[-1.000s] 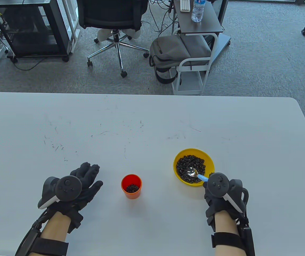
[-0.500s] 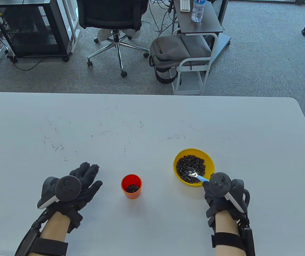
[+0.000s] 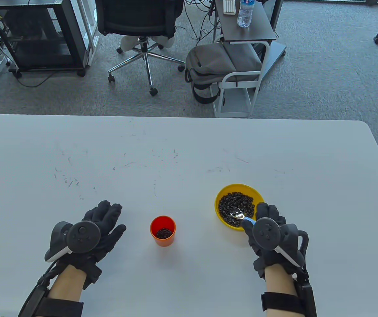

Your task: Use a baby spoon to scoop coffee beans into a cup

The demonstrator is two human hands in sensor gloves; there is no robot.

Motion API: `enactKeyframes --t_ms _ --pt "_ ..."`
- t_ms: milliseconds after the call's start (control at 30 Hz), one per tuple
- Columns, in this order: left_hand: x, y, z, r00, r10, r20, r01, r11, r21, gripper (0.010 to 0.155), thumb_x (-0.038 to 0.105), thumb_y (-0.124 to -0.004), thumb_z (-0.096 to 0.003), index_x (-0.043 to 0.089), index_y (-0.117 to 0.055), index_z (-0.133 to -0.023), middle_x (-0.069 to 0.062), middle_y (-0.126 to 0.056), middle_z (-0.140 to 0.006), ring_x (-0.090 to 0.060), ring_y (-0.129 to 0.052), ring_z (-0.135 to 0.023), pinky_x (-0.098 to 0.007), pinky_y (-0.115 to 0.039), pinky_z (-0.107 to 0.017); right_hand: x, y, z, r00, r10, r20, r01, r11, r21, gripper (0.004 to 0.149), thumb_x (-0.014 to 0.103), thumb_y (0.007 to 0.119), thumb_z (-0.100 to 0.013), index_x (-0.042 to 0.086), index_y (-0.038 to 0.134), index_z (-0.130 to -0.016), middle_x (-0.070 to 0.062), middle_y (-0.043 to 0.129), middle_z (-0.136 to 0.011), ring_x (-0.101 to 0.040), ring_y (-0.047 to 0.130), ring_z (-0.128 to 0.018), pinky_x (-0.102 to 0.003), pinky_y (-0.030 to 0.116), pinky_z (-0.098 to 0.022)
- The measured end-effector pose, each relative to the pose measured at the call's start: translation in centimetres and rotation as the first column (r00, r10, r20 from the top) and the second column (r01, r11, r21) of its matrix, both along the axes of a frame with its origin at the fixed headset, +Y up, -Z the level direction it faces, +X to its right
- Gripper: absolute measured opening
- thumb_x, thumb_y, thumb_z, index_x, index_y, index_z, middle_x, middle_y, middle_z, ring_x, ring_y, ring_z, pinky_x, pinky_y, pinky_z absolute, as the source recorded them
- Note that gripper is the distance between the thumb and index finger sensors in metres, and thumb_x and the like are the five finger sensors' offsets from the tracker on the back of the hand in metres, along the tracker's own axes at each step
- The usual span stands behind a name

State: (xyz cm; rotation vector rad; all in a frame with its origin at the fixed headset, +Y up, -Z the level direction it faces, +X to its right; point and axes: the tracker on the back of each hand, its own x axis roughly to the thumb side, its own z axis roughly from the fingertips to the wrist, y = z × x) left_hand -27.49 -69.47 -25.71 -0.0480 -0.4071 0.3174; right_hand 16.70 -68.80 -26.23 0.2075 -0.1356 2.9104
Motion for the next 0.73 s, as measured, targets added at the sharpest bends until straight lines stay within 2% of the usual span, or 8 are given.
enactKeyframes --t_ms 200,400,733 --pt "-0.1 0.6 0.5 0.997 -0.069 -0.021 0.070 0.995 0.077 0.067 0.048 -0.060 -0.0638 0.008 -0.048 -0.116 -0.032 -0.038 -0.114 -0.062 -0.051 -0.098 -0.074 -0.053 -0.062 -2.4 0.6 0.3 0.992 0.026 -0.122 -0.021 0.999 0.046 0.078 0.050 0.070 -0.056 -0.005 0.048 -0.105 -0.040 0.052 -0.102 -0.064 0.063 -0.081 -0.069 0.068 -0.053" --pt "-0.1 1.1 1.0 0.995 -0.092 -0.030 0.096 0.986 0.137 0.068 0.050 -0.060 -0.0632 0.009 -0.047 -0.116 -0.031 -0.038 -0.114 -0.061 -0.051 -0.098 -0.075 -0.052 -0.062 -4.0 0.5 0.6 0.979 0.056 -0.196 -0.059 0.998 -0.005 0.081 0.053 0.070 -0.056 -0.003 0.043 -0.108 -0.041 0.042 -0.107 -0.068 0.050 -0.087 -0.076 0.056 -0.057" --pt "0.2 0.8 1.2 0.990 -0.140 -0.035 0.143 0.980 0.136 0.070 0.053 -0.060 -0.0626 0.010 -0.046 -0.117 -0.031 -0.037 -0.115 -0.061 -0.050 -0.099 -0.076 -0.050 -0.062 -5.4 -0.2 0.3 0.959 0.107 -0.262 -0.130 0.989 -0.072 0.085 0.056 0.070 -0.055 0.000 0.037 -0.111 -0.041 0.032 -0.109 -0.070 0.038 -0.090 -0.081 0.045 -0.058"
